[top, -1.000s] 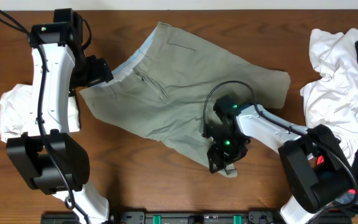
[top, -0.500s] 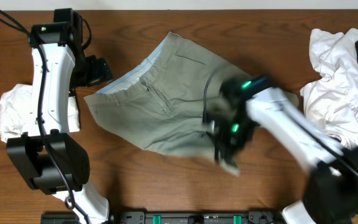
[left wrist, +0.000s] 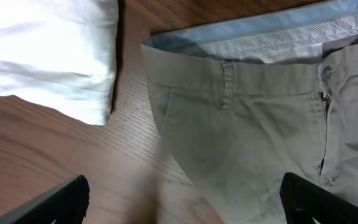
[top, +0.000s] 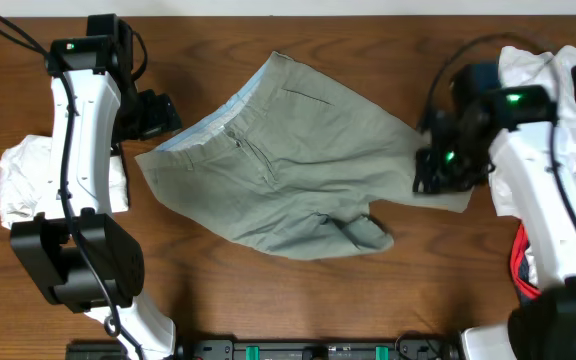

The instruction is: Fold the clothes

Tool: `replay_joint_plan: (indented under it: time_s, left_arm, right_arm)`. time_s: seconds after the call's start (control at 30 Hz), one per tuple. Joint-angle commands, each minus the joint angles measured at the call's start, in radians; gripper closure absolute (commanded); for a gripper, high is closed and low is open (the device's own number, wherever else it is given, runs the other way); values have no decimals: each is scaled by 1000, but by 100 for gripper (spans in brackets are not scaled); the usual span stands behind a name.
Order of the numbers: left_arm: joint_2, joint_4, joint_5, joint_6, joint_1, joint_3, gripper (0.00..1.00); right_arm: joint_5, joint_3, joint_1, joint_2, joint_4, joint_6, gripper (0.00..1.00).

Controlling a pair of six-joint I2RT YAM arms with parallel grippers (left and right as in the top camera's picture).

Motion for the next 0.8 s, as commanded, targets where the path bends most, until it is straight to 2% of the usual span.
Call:
replay_joint_plan:
  time_s: [0.0,0.13,0.27,0.37,0.63,0.77]
  left_arm:
    - [6,-4,-4,16,3,-4,2]
    - [6,-3,-4,16,3,-4,2]
    - [6,-3,-4,16,3,-4,2]
    - [6,-3,-4,16,3,-4,2]
    - [6,-2,-4,16,3,-4,2]
    - [6,-3,-4,16,3,-4,2]
  right_arm:
    - [-44,-97,35,-6,-14,-80,70]
    - [-50,-232,57,-6,87,-53,62]
    - [-89,-346,64,-6,193,-5,62]
    - [-201,-426,90,-6,271,-66,62]
    - [-235,-498,227,-6,389,-42,64]
    - [-189,-523,280,-6,558,27,60]
